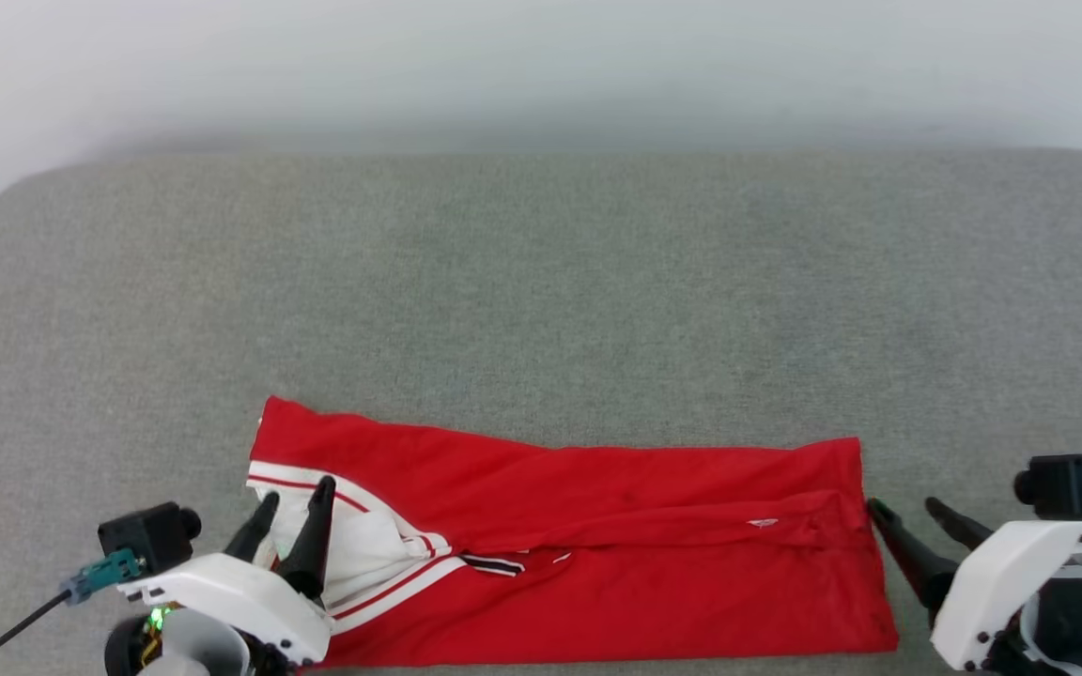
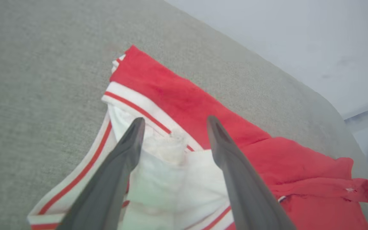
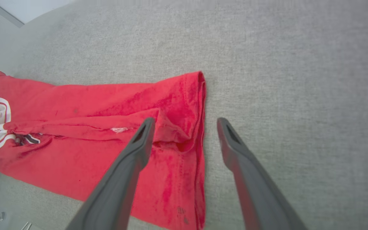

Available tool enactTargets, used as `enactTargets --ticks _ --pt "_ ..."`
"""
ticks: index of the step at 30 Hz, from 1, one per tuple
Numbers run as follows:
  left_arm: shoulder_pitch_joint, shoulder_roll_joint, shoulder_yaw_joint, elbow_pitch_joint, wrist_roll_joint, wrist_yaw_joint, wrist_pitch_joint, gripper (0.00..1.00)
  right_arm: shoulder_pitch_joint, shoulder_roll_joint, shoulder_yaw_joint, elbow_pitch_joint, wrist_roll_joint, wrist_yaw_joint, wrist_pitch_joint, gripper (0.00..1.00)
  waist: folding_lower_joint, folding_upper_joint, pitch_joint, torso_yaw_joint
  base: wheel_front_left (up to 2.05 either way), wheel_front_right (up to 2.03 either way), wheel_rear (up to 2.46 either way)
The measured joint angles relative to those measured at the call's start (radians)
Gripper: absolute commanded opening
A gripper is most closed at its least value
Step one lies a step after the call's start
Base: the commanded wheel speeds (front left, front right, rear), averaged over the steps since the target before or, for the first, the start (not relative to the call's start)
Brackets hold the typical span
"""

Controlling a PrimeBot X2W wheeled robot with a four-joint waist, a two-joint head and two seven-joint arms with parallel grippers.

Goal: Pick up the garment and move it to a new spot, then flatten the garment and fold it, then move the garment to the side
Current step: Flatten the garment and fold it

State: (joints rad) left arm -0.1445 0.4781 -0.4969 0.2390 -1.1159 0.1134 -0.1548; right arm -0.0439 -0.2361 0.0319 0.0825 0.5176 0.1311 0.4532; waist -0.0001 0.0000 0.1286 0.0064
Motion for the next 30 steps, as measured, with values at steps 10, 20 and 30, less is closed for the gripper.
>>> enactTargets --ticks 10,20,30 --pt "-0.045 0.017 0.000 -0.146 0.248 0.118 -0.099 1.00 0.011 0.015 -0.180 -0.073 -0.011 0.000 0.260 1.00 0.0000 0.0000 -0.052 0.012 0.00 0.00 0.00" --pt "-0.033 -0.004 0.032 -0.292 0.406 0.178 -0.105 1.00 -0.043 0.100 -0.200 -0.037 -0.060 0.000 0.406 1.00 0.0001 0.0000 -0.006 0.087 0.00 0.00 0.00" --pt "-0.040 -0.046 0.049 -0.317 0.455 0.150 -0.107 1.00 -0.104 0.113 -0.179 0.132 -0.030 0.001 0.420 1.00 0.0001 0.0000 0.062 0.144 0.00 0.00 0.00"
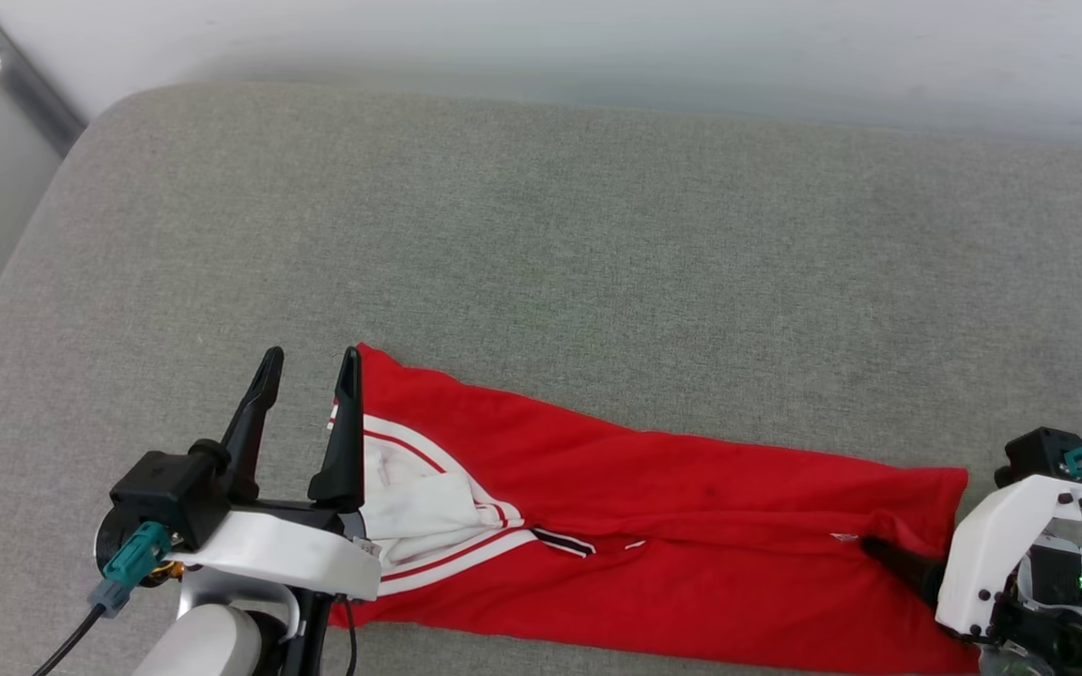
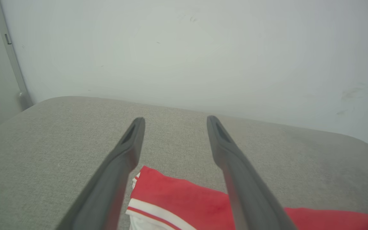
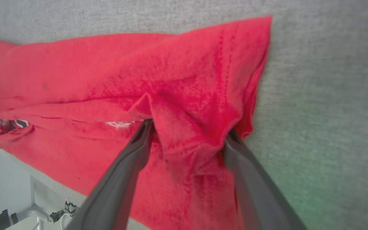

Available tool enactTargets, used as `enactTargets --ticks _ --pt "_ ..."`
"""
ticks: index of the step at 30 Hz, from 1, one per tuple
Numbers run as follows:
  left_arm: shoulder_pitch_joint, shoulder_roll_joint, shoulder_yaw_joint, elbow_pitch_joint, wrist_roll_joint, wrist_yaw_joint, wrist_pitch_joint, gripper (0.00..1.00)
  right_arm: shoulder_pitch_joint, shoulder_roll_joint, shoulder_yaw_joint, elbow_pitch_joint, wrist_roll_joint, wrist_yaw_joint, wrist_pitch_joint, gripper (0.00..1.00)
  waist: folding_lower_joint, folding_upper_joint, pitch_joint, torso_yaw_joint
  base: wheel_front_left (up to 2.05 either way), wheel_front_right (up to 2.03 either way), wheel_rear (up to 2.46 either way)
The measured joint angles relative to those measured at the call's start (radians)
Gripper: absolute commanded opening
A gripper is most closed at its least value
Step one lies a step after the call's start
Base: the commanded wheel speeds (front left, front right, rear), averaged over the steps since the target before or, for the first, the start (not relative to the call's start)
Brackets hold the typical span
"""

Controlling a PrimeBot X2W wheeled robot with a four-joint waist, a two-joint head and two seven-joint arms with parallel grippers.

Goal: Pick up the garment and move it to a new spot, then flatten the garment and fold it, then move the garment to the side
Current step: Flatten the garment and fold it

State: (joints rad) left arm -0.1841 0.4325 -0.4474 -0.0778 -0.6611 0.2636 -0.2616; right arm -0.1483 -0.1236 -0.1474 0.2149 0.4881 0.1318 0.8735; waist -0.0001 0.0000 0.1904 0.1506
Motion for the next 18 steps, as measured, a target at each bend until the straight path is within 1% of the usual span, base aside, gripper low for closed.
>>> enactTargets --ticks 1,2,7,12,15,18 --pt "0.001 -0.002 0.002 0.003 0.005 -0.002 0.000 1.00 -0.006 -0.003 0.005 0.010 0.004 0.000 0.003 0.48 0.0000 0.0000 -0.001 0.000 0.00 0.00 0.00" --pt "0.002 -0.003 0.005 0.005 0.006 -0.006 0.000 1.00 -0.012 -0.007 0.013 0.018 0.006 0.000 0.007 0.00 0.0000 0.0000 -0.002 -0.002 0.00 0.00 0.00" --pt "0.017 -0.008 0.008 0.020 0.012 -0.011 0.000 1.00 -0.016 -0.018 0.052 0.037 0.028 -0.001 -0.003 0.00 0.0001 0.0000 -0.020 -0.014 0.00 0.00 0.00" --pt "0.038 -0.005 0.009 0.036 0.010 -0.011 0.001 1.00 -0.018 -0.050 0.080 0.017 0.037 -0.001 -0.011 0.00 0.0001 0.0000 -0.049 -0.035 0.00 0.00 0.00" --pt "0.049 -0.004 0.010 0.039 0.007 -0.005 0.002 1.00 -0.031 -0.088 0.071 0.012 0.037 -0.001 -0.007 0.00 0.0001 0.0000 -0.065 -0.058 0.00 0.00 0.00" --pt "0.065 -0.004 0.012 0.039 0.006 0.002 0.003 1.00 -0.039 -0.121 0.037 0.011 0.035 0.000 0.000 0.00 0.0001 0.0000 -0.082 -0.083 0.00 0.00 0.00"
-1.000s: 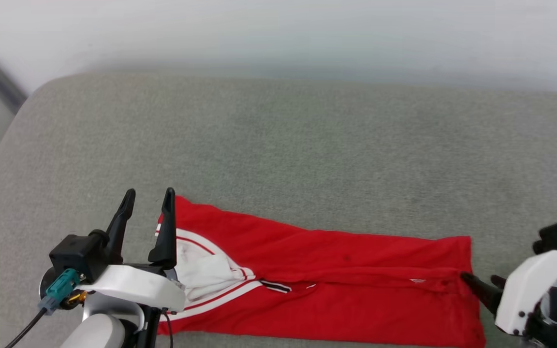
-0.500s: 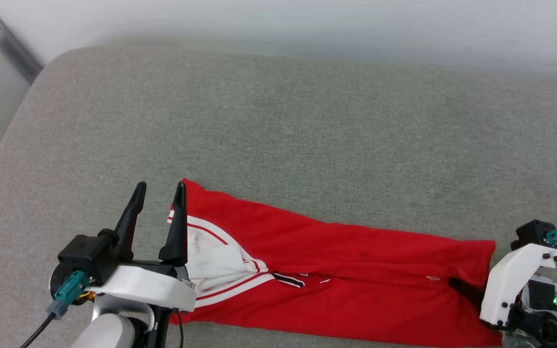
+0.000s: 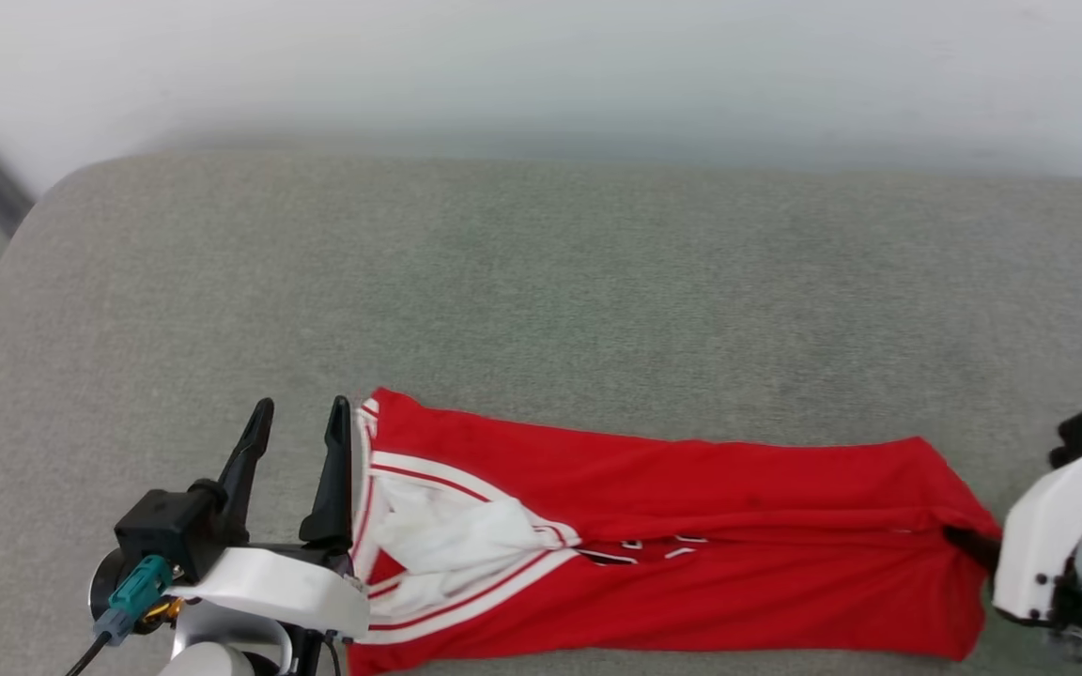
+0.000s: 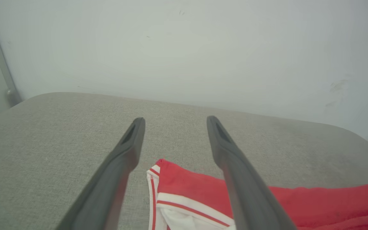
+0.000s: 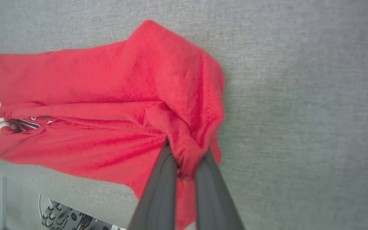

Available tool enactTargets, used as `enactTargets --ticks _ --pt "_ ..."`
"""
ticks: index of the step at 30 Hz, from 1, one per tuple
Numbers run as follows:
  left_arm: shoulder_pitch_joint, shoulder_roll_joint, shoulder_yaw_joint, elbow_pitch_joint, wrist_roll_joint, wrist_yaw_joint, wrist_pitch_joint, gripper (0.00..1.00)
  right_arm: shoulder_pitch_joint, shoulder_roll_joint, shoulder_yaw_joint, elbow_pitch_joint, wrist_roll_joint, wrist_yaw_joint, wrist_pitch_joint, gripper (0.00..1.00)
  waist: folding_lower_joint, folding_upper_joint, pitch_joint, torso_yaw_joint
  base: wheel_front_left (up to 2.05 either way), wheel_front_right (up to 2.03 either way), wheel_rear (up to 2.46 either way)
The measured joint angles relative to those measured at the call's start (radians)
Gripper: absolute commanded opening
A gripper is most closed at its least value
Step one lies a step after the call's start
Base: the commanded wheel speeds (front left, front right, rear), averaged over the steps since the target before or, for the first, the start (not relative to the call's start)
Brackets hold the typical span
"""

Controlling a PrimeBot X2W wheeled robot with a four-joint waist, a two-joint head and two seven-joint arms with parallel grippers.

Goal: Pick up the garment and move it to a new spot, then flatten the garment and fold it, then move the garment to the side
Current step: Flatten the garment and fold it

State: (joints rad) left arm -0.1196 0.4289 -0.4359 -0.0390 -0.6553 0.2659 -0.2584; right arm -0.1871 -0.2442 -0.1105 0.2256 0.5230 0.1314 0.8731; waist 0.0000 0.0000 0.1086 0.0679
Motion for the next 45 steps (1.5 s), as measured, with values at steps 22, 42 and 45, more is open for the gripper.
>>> enactTargets --ticks 22,42,45 --pt "0.015 0.008 -0.016 -0.005 0.000 0.010 0.017 1.00 -0.050 0.189 -0.377 0.018 0.335 -0.001 0.268 0.00 0.0000 0.0000 -0.026 -0.080 0.00 0.00 0.00" --pt "-0.055 -0.014 -0.074 0.026 0.010 -0.028 0.037 1.00 -0.155 0.193 0.373 0.234 0.882 -0.001 -0.172 0.00 0.0000 0.0000 0.008 0.052 0.00 0.00 0.00" --pt "-0.062 -0.020 -0.075 0.032 0.010 -0.030 0.035 1.00 -0.179 0.193 0.435 0.264 0.862 -0.001 -0.243 0.00 0.0000 0.0000 0.020 0.064 0.00 0.00 0.00"
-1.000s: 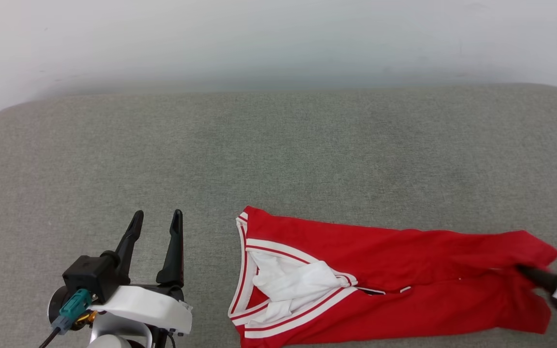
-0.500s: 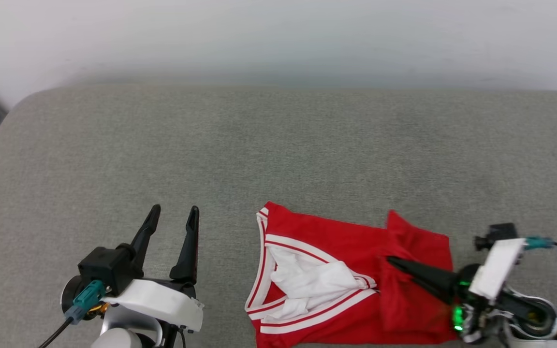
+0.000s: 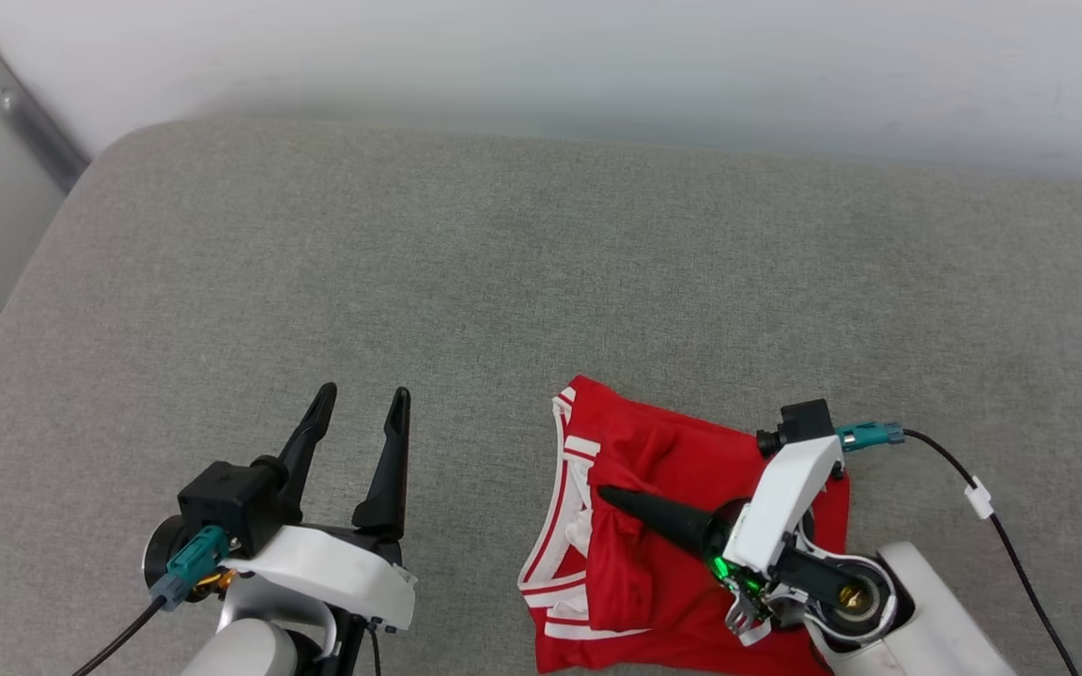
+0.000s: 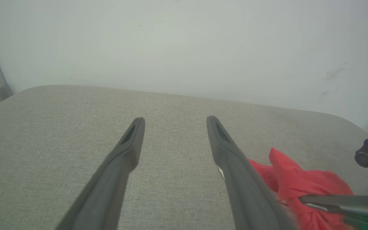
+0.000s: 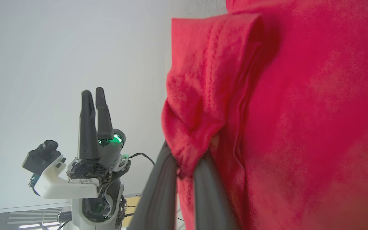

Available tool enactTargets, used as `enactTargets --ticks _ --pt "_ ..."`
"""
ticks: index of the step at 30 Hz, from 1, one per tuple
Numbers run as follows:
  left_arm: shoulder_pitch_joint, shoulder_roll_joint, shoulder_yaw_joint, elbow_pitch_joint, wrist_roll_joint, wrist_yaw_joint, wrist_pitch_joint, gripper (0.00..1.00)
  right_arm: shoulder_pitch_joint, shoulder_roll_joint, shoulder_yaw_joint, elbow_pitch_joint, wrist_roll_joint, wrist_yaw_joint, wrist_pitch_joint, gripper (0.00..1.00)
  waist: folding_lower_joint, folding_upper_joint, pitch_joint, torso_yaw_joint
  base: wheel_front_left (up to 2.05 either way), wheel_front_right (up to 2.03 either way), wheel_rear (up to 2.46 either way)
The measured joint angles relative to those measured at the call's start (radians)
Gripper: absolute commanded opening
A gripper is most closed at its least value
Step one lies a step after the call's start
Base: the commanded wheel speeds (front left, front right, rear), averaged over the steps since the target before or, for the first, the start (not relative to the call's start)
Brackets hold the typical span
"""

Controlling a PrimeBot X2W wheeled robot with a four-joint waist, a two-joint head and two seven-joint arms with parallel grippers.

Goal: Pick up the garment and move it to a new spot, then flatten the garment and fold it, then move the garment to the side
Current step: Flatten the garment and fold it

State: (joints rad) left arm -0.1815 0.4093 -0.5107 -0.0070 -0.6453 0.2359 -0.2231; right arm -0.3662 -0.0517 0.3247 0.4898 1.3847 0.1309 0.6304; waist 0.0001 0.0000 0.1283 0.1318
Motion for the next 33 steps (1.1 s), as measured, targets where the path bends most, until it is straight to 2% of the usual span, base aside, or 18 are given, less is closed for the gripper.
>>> enactTargets --ticks 1,2,3,8,11,14,18,21,25,30,33 --pt "-0.003 -0.002 0.001 0.003 0.000 -0.002 -0.001 1.00 -0.006 0.001 0.018 0.013 -0.004 0.000 -0.021 0.17 0.0000 0.0000 0.003 0.002 0.00 0.00 0.00" --pt "-0.006 -0.004 0.001 0.004 0.000 -0.003 -0.002 1.00 -0.011 0.002 0.038 0.031 -0.017 0.000 -0.036 0.47 0.0000 0.0000 0.006 0.004 0.00 0.00 0.00" --pt "-0.006 -0.006 0.002 0.006 0.000 -0.003 -0.004 1.00 -0.019 0.001 0.057 0.050 -0.034 0.000 -0.045 1.00 0.0000 0.0000 0.010 0.004 0.00 0.00 0.00" --pt "-0.007 -0.011 0.009 0.016 -0.001 -0.004 -0.010 1.00 -0.069 -0.005 0.138 0.091 -0.133 0.000 -0.095 1.00 0.0000 0.0000 0.014 -0.002 0.00 0.00 0.00" --pt "-0.007 -0.010 0.015 0.019 -0.002 -0.004 -0.014 1.00 -0.093 -0.035 0.186 0.031 -0.183 0.000 -0.122 1.00 0.0000 0.0000 0.012 -0.010 0.00 0.00 0.00" --pt "-0.005 -0.007 0.021 0.021 -0.002 0.002 -0.016 1.00 -0.120 -0.110 0.245 -0.063 -0.289 0.000 -0.185 1.00 0.0000 0.0000 0.006 -0.023 0.00 0.00 0.00" --pt "0.009 -0.005 0.025 0.025 -0.005 0.009 -0.018 1.00 -0.123 -0.225 0.261 -0.133 -0.500 0.000 -0.342 1.00 0.0000 0.0000 -0.010 -0.042 0.00 0.00 0.00" --pt "0.017 -0.003 0.029 0.027 -0.009 0.016 -0.018 1.00 -0.101 -0.280 0.186 -0.142 -0.676 0.000 -0.446 1.00 0.0000 0.0000 -0.023 -0.062 0.00 0.00 0.00" --pt "0.032 0.000 0.035 0.030 -0.010 0.026 -0.020 1.00 0.000 -0.288 0.005 -0.167 -0.866 0.000 -0.530 1.00 0.0000 0.0000 -0.038 -0.090 0.00 0.00 0.00" --pt "0.044 0.019 0.060 0.030 -0.012 0.039 -0.024 1.00 0.138 -0.222 -0.220 -0.274 -1.025 0.000 -0.590 1.00 -0.0001 0.0000 -0.050 -0.128 0.00 0.00 0.00" --pt "0.055 0.029 0.068 0.032 -0.010 0.050 -0.026 1.00 0.211 -0.172 -0.300 -0.365 -1.095 0.000 -0.617 1.00 -0.0001 0.0000 -0.058 -0.146 0.00 0.00 0.00"
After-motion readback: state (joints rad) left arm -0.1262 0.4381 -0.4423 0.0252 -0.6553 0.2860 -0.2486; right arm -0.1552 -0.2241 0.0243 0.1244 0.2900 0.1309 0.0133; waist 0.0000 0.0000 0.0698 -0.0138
